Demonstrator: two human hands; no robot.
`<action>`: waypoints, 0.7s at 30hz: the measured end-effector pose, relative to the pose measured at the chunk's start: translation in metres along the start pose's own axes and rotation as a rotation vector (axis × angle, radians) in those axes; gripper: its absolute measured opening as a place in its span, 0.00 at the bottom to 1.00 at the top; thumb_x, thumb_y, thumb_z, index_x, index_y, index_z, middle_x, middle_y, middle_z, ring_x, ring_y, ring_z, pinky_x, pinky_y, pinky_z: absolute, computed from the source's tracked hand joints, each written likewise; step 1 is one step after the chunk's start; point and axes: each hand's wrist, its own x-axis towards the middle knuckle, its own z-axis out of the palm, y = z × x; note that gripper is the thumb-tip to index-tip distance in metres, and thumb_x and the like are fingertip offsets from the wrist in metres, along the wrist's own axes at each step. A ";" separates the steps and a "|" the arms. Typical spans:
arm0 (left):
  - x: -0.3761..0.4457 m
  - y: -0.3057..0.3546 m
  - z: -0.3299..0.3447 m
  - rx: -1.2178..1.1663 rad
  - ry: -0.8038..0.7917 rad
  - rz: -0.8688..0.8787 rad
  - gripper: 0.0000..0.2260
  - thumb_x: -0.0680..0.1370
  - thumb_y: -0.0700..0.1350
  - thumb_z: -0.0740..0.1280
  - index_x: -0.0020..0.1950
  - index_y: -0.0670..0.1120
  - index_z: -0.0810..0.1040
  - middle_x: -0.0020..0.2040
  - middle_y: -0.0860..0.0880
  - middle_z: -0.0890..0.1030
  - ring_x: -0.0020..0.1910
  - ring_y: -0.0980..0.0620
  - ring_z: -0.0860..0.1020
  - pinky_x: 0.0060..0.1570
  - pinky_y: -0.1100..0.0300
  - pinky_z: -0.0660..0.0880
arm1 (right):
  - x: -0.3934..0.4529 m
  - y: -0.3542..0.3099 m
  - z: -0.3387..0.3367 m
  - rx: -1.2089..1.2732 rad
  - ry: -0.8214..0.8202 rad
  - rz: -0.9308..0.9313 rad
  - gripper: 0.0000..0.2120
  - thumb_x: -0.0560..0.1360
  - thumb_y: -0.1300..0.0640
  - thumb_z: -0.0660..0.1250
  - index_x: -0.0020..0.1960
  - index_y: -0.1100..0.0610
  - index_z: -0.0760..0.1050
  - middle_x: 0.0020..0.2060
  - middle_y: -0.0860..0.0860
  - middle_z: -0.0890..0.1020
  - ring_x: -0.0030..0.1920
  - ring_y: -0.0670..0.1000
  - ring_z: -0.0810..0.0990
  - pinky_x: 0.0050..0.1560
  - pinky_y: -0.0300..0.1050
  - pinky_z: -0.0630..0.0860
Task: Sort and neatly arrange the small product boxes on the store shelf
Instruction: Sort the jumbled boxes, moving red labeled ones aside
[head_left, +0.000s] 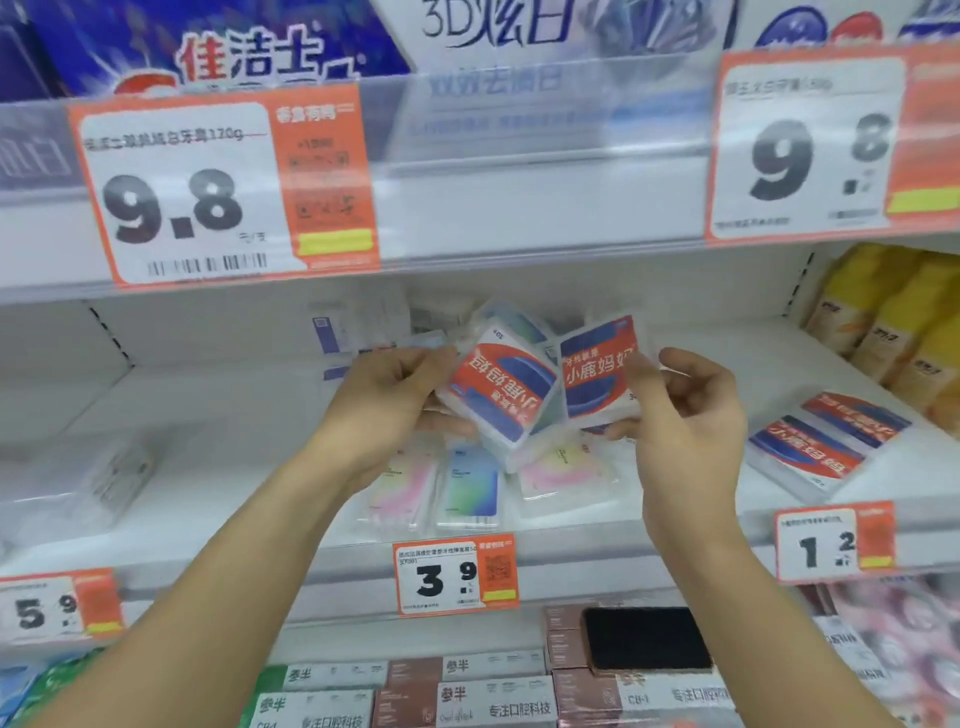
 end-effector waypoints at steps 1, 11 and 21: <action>0.002 0.003 0.019 -0.004 -0.022 0.026 0.13 0.81 0.44 0.64 0.50 0.35 0.81 0.44 0.39 0.86 0.40 0.42 0.85 0.38 0.54 0.82 | 0.006 -0.003 -0.010 0.006 0.037 0.004 0.12 0.74 0.54 0.74 0.54 0.51 0.74 0.44 0.53 0.79 0.41 0.57 0.83 0.38 0.51 0.82; 0.026 -0.034 0.184 0.157 -0.210 0.044 0.08 0.73 0.46 0.66 0.35 0.51 0.81 0.37 0.44 0.83 0.39 0.41 0.84 0.47 0.40 0.80 | 0.062 -0.001 -0.113 -0.311 0.270 -0.039 0.11 0.72 0.57 0.75 0.53 0.53 0.78 0.50 0.49 0.82 0.54 0.52 0.81 0.51 0.44 0.79; 0.018 -0.027 0.174 0.606 -0.169 0.502 0.05 0.75 0.44 0.66 0.45 0.47 0.82 0.44 0.51 0.83 0.46 0.53 0.80 0.50 0.57 0.76 | 0.056 -0.005 -0.109 -0.526 0.126 -0.231 0.08 0.73 0.61 0.69 0.45 0.48 0.78 0.49 0.47 0.82 0.52 0.47 0.80 0.50 0.35 0.73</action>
